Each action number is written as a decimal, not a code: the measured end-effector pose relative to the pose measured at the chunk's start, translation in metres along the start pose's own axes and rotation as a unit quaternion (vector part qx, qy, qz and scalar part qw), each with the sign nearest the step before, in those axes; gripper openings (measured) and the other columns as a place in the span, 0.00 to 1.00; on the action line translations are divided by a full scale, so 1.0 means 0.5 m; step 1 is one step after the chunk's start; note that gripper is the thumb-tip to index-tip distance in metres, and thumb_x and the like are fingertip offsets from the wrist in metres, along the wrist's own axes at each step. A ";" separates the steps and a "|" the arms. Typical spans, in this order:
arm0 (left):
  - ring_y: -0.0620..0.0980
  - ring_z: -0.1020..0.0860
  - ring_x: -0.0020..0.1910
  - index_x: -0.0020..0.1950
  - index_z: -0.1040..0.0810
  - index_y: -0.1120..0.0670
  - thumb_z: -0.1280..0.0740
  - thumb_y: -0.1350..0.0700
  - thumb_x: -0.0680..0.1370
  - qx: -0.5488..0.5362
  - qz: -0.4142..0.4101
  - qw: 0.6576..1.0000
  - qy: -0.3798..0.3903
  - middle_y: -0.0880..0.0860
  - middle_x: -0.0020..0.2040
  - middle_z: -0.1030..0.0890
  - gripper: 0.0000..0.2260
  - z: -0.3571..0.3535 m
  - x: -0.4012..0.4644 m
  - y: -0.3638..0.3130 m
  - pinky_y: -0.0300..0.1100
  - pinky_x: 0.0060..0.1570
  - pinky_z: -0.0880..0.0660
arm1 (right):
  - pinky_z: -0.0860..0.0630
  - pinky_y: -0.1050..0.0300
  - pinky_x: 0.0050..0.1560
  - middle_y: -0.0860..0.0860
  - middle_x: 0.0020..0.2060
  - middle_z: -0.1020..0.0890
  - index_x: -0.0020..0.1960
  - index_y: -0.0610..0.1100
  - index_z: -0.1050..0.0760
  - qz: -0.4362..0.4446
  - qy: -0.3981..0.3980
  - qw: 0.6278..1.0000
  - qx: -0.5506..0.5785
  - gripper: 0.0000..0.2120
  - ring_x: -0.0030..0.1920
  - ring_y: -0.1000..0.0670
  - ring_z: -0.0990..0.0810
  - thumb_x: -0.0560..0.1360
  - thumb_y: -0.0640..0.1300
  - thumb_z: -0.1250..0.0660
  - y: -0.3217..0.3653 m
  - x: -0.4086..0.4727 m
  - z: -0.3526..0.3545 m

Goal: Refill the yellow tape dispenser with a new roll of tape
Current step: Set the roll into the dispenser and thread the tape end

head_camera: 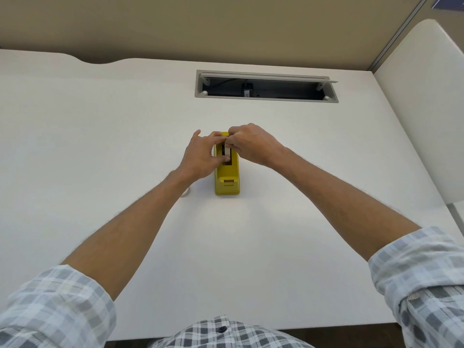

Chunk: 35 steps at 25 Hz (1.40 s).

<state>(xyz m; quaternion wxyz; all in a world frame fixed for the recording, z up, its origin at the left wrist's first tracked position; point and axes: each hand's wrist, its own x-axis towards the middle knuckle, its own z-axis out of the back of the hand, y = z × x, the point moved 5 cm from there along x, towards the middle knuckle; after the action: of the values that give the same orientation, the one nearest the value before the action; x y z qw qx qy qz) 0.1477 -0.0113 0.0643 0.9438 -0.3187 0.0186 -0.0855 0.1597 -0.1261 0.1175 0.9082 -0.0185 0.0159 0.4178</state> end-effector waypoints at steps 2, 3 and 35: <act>0.54 0.27 0.67 0.68 0.24 0.49 0.28 0.51 0.75 0.001 0.000 1.000 0.000 0.51 0.69 0.24 0.22 0.001 0.000 0.001 0.53 0.77 0.52 | 0.22 0.60 0.47 0.48 0.49 0.18 0.58 0.44 0.19 -0.001 -0.002 1.000 0.003 0.13 0.46 0.49 0.18 0.83 0.46 0.40 0.001 -0.003 -0.001; 0.54 0.27 0.67 0.68 0.24 0.49 0.28 0.50 0.75 0.002 -0.002 1.000 0.000 0.51 0.69 0.25 0.22 0.000 0.000 0.000 0.53 0.77 0.52 | 0.21 0.59 0.47 0.48 0.49 0.18 0.58 0.44 0.19 0.001 0.000 1.000 0.005 0.13 0.46 0.49 0.18 0.83 0.46 0.41 0.000 -0.004 0.000; 0.54 0.26 0.66 0.69 0.25 0.49 0.29 0.50 0.75 0.027 -0.009 1.000 0.012 0.50 0.69 0.25 0.22 0.000 0.009 0.005 0.55 0.77 0.52 | 0.21 0.58 0.51 0.49 0.52 0.17 0.58 0.43 0.19 0.033 -0.008 0.999 0.013 0.12 0.48 0.49 0.17 0.83 0.44 0.40 -0.012 -0.006 -0.001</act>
<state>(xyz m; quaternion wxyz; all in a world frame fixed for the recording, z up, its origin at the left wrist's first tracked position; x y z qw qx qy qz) 0.1523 -0.0103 0.0628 0.9509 -0.2924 0.0248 -0.0981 0.1622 -0.1321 0.1173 0.8943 -0.0027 0.0146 0.4471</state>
